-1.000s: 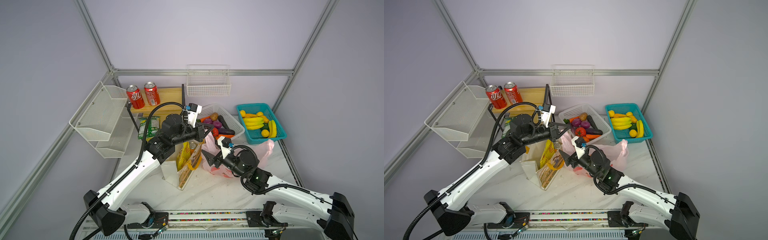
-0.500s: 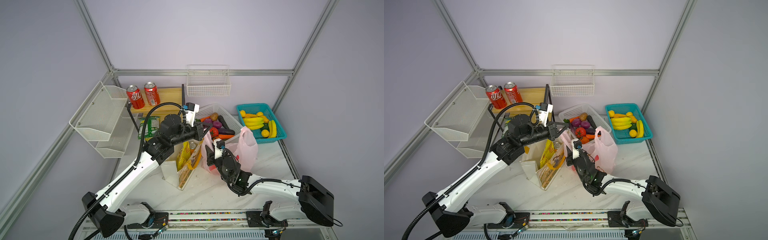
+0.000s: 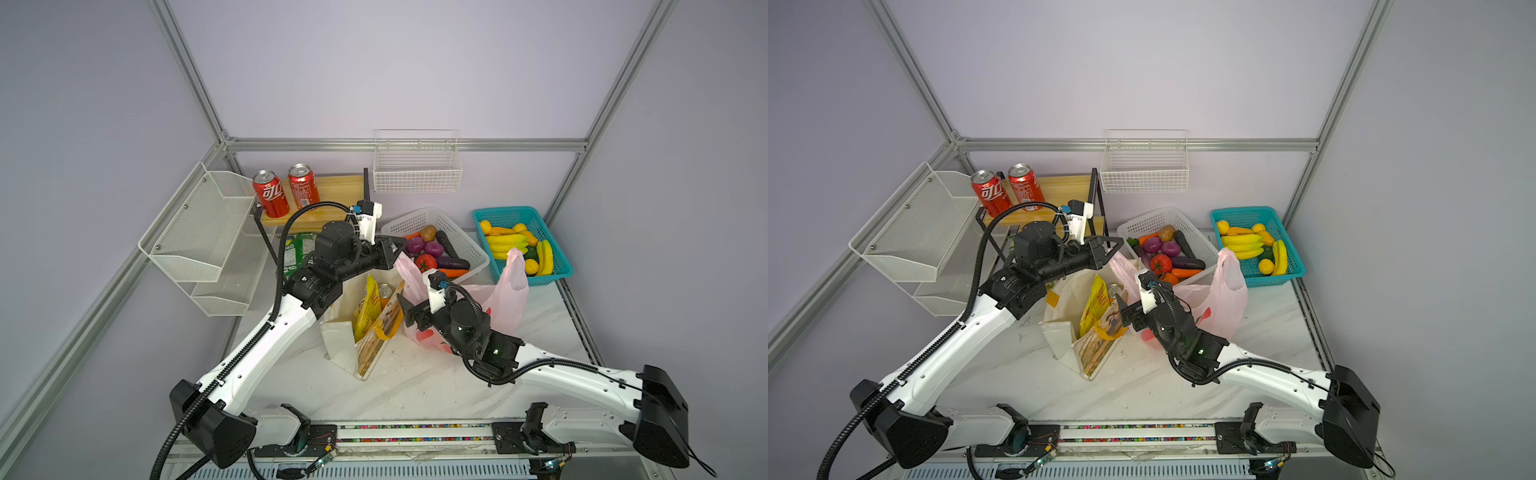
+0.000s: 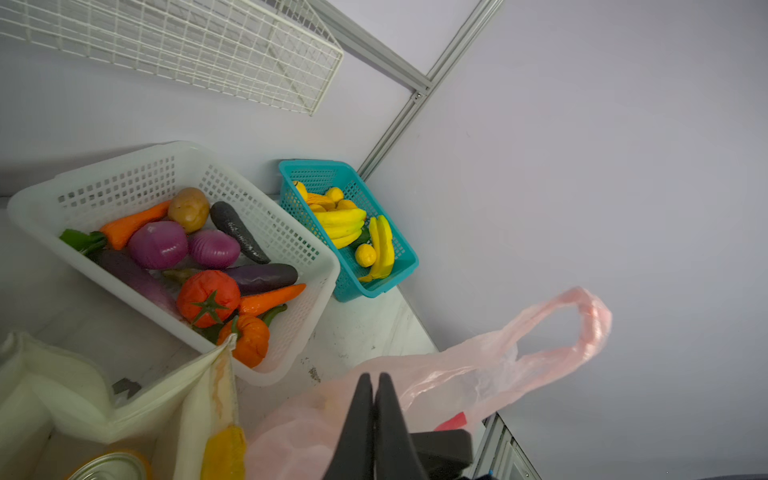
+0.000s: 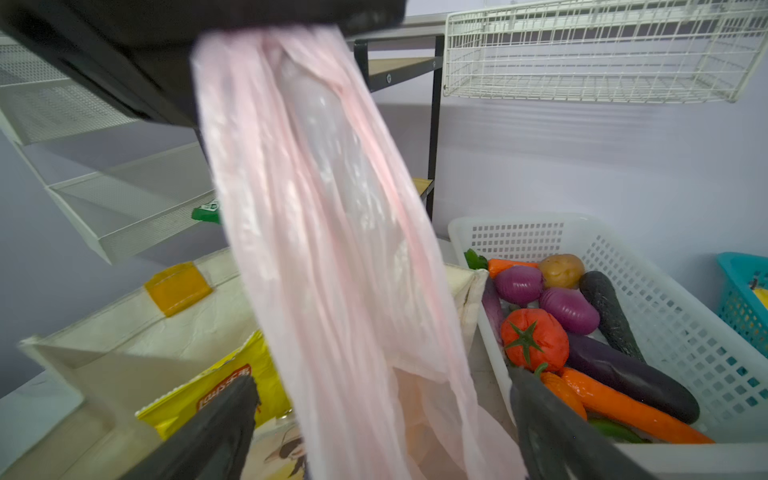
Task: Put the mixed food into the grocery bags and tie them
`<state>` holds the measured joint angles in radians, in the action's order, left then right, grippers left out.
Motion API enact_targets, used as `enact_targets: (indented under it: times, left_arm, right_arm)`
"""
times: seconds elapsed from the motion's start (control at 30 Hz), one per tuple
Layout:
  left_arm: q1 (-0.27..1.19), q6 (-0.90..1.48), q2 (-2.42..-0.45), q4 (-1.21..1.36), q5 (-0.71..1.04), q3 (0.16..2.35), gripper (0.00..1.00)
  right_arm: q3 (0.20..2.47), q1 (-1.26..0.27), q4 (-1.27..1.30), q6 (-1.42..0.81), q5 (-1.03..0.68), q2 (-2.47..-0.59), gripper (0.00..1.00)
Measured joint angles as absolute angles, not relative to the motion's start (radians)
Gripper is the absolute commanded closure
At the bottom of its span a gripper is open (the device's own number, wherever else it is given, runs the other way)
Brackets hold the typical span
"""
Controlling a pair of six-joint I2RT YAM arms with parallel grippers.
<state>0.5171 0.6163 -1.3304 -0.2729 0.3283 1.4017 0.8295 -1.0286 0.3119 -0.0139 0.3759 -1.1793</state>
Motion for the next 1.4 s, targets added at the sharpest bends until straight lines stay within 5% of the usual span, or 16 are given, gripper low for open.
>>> enact_targets:
  times: [0.53,0.93,1.07,1.23,1.4]
  left_arm:
    - [0.335,0.598,-1.395,-0.334,0.333,1.454,1.0]
    - [0.314,0.598,-1.395,-0.335,0.342,1.454,1.0]
    - [0.314,0.601,-1.395,-0.333,0.352,1.454,1.0]
    - [0.314,0.609,-1.393,-0.326,0.363,1.454,1.0]
    - [0.314,0.609,-1.39,-0.323,0.366,1.454,1.0]
  right_arm:
    - [1.218,-1.029,-0.324,-0.039,0.142,-0.951,0.06]
    - [1.262,-1.011,-0.466,-0.142,0.551,-0.796,0.12]
    - [1.259,-0.884,-0.478,-0.153,0.551,-0.845,0.13]
    - [1.241,-0.531,-0.469,-0.14,0.345,-0.979,0.2]
    - [1.147,-0.459,-0.432,-0.115,0.197,-1.055,0.43]
